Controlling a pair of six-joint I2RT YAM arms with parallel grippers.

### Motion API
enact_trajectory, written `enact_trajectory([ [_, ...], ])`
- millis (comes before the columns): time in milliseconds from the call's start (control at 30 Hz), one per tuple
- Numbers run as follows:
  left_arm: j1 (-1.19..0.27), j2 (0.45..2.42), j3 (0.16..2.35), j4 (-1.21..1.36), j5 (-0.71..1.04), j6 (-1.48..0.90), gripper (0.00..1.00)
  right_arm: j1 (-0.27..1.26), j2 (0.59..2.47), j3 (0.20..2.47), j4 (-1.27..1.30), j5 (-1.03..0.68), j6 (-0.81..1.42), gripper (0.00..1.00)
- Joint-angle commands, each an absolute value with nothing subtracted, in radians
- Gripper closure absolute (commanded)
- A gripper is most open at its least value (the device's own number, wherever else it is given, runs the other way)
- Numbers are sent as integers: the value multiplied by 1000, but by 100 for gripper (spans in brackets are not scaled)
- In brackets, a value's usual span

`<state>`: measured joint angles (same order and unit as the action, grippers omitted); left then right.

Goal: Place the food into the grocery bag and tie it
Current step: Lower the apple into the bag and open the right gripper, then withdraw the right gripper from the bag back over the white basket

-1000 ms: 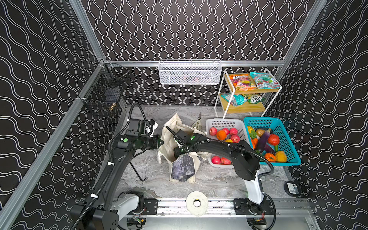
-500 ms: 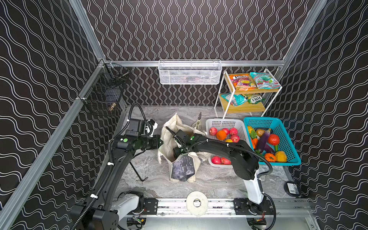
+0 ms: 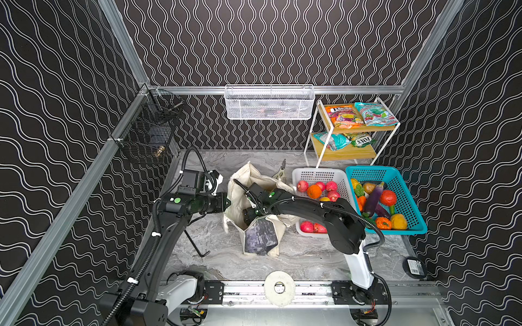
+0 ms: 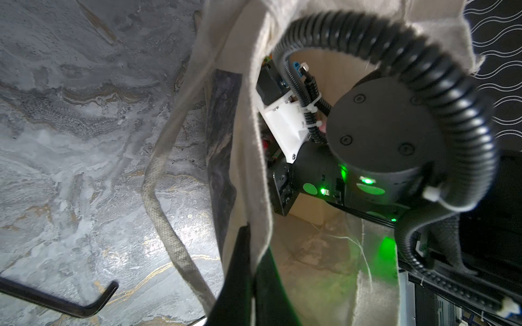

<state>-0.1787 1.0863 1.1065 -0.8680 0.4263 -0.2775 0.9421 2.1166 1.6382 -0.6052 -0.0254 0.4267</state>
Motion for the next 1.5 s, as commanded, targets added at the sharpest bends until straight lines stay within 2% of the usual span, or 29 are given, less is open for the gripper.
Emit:
enact_trajectory([
  [0, -179, 1076, 1098, -868, 430, -247, 100, 934, 2120, 1639, -710, 36, 418, 5],
  [33, -179, 1073, 1094, -867, 427, -247, 100, 934, 2115, 1643, -712, 30, 419, 1],
  [633, -178, 1092, 1084, -859, 439, -230, 100, 943, 1968, 1859, -835, 35, 443, 1],
  [1000, -177, 1085, 1091, -870, 442, -222, 100, 946, 1867, 2015, -941, 155, 411, 1],
  [1333, -176, 1068, 1084, -856, 431, -258, 100, 928, 1666, 1955, -895, 307, 342, 1],
  [1467, -178, 1087, 1102, -877, 401, -243, 100, 838, 1553, 1872, -864, 296, 377, 1],
])
